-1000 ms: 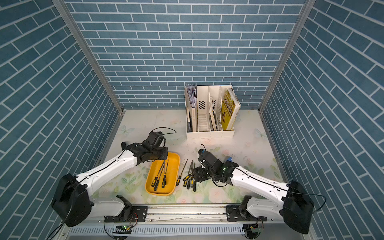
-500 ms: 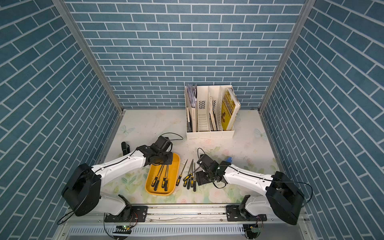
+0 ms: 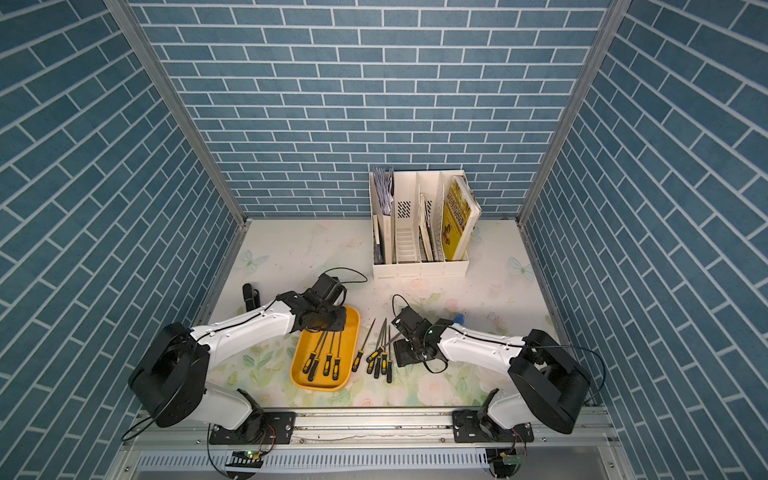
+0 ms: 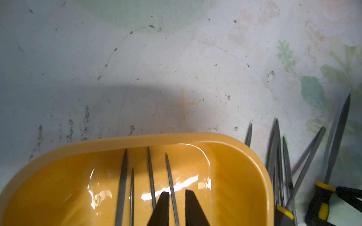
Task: Put the file tool into the storage box
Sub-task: Place the file tool in the storage box, then pick up the file tool from the center of the board.
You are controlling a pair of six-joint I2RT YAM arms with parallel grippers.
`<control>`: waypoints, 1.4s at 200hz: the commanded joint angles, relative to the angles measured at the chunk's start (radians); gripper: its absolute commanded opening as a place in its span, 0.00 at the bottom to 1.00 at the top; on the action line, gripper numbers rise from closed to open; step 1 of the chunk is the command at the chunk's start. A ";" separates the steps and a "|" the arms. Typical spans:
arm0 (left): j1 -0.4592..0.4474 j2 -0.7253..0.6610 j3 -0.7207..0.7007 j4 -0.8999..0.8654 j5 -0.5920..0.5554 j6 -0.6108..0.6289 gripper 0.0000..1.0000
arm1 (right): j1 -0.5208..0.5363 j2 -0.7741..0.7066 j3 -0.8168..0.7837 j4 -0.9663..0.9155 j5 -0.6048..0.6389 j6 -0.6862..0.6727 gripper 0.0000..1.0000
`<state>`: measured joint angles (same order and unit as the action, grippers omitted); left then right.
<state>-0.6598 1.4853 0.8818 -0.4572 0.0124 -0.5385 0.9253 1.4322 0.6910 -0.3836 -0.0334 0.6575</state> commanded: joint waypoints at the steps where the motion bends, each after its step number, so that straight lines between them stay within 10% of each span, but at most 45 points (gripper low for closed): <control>1: -0.003 -0.003 -0.012 -0.009 -0.003 0.003 0.20 | -0.009 0.040 0.021 -0.015 0.039 0.016 0.62; 153: -0.003 -0.221 0.134 -0.140 0.019 -0.017 0.27 | -0.058 -0.019 -0.031 -0.124 0.146 -0.039 0.09; 280: -0.183 -0.193 0.042 0.249 0.155 -0.338 0.54 | 0.095 -0.304 0.048 -0.079 0.029 -0.047 0.02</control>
<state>-0.8078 1.2575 0.9333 -0.3103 0.1844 -0.7826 0.9676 1.1095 0.6819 -0.4881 0.0063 0.6018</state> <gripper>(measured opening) 0.530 0.183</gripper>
